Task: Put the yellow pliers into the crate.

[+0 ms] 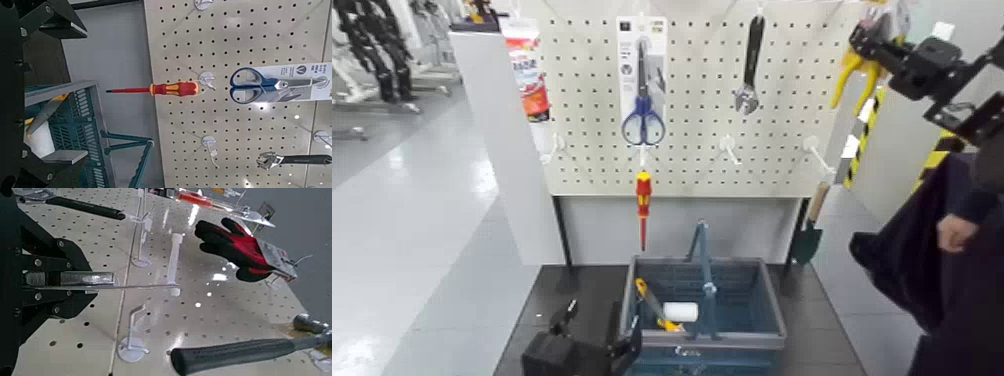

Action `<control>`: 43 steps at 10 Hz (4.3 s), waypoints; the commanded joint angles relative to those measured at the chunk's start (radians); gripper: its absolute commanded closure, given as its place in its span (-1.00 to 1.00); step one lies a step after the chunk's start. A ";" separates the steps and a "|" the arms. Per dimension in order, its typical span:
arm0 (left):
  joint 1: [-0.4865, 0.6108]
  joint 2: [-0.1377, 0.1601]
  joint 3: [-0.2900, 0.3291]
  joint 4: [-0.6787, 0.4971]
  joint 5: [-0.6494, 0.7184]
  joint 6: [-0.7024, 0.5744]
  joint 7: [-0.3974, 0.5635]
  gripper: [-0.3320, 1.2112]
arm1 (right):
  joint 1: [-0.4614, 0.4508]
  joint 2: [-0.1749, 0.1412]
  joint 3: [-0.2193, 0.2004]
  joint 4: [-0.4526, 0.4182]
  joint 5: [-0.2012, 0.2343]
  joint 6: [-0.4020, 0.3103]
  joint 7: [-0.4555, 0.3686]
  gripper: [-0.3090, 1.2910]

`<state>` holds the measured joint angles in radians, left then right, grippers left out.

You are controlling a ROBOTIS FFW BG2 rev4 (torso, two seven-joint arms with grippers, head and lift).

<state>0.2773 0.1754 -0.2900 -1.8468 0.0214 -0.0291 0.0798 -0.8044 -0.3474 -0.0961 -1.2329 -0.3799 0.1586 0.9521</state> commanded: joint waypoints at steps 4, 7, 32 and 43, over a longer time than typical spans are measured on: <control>0.000 0.004 -0.003 -0.002 0.002 0.003 0.000 -0.29 | 0.090 0.050 -0.024 -0.119 -0.022 0.002 -0.012 0.77; 0.000 0.003 0.000 -0.002 0.002 0.005 0.000 -0.29 | 0.169 0.134 -0.001 -0.158 -0.037 -0.002 -0.024 0.77; 0.002 0.007 -0.006 0.000 0.009 0.003 0.000 -0.29 | 0.424 0.212 0.148 0.144 -0.011 0.001 0.008 0.77; 0.002 0.010 -0.008 0.000 0.011 0.003 -0.002 -0.29 | 0.432 0.214 0.128 0.116 0.001 0.048 -0.001 -0.06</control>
<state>0.2806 0.1855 -0.2976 -1.8469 0.0322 -0.0261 0.0791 -0.3730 -0.1334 0.0363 -1.1125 -0.3788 0.2090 0.9511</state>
